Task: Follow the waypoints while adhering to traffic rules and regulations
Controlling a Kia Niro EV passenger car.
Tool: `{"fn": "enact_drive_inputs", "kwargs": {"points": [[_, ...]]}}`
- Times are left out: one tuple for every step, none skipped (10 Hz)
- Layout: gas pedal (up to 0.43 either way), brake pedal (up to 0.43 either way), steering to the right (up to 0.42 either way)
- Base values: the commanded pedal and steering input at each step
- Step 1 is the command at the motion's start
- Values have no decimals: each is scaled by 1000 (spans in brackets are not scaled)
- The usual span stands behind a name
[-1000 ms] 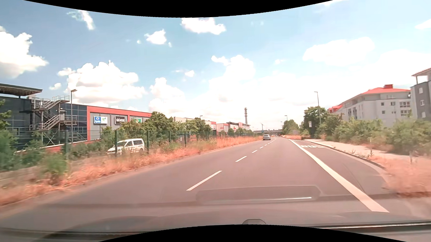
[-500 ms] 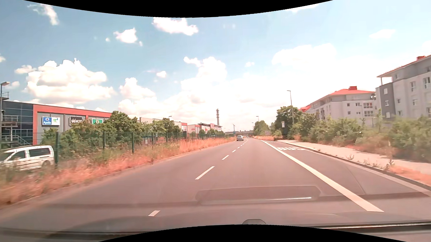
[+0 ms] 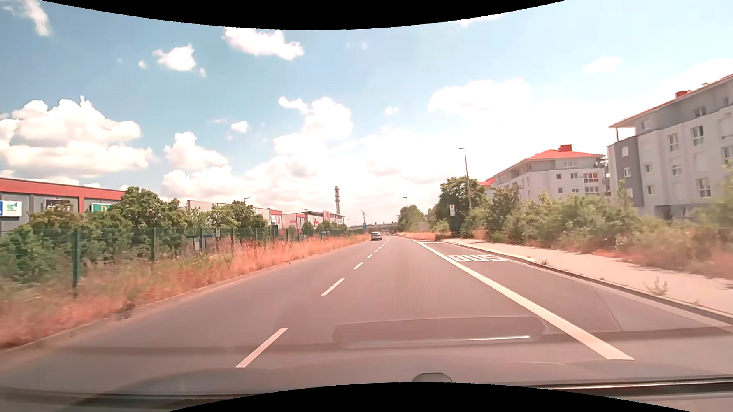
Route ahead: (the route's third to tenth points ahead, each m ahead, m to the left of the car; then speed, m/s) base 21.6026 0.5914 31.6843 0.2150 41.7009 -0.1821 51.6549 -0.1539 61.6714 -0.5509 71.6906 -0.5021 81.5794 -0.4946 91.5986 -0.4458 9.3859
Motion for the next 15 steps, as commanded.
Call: {"fn": "enact_drive_inputs", "kwargs": {"points": [[197,0,22],[197,0,9],[197,0,5],[197,0,5],[197,0,5],[197,0,5],[197,0,5],[197,0,5],[197,0,4],[197,0,3],[197,0,-2],[197,0,-7],[197,0,-11],[197,0,-11],[197,0,-11]]}}
